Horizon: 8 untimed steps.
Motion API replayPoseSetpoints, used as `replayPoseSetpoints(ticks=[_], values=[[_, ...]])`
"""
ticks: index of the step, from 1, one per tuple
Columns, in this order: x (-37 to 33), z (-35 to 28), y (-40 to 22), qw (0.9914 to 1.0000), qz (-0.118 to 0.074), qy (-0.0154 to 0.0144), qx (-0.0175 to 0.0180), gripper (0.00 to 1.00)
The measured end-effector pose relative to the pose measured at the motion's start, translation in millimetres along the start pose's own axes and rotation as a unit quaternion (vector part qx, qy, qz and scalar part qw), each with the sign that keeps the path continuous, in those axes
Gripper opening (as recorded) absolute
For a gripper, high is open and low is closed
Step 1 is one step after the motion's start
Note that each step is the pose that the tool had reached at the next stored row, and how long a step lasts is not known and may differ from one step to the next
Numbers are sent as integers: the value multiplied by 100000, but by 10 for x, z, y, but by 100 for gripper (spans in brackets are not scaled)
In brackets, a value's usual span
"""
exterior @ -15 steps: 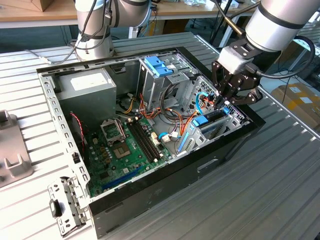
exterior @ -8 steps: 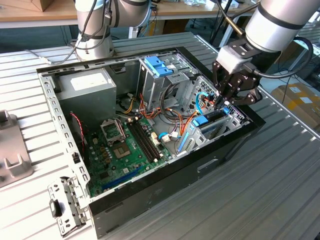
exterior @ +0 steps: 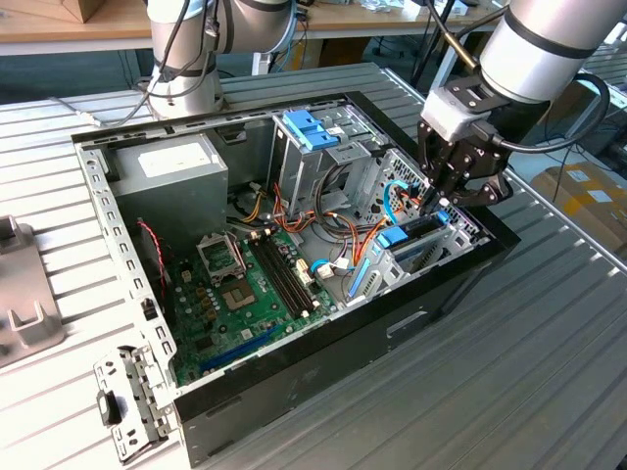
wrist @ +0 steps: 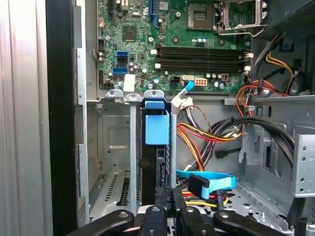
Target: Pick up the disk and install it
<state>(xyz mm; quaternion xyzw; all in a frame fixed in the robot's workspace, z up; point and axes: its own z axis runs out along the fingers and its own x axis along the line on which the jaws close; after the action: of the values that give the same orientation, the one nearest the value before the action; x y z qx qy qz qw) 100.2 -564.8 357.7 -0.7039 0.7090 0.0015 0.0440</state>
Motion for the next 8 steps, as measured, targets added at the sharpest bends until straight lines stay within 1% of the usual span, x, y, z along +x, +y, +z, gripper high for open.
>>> replayPoseSetpoints(ticks=[4,8], values=[[0,3,-1,99996,851,55,56,17],[0,8,-1,99976,2184,131,144,17]])
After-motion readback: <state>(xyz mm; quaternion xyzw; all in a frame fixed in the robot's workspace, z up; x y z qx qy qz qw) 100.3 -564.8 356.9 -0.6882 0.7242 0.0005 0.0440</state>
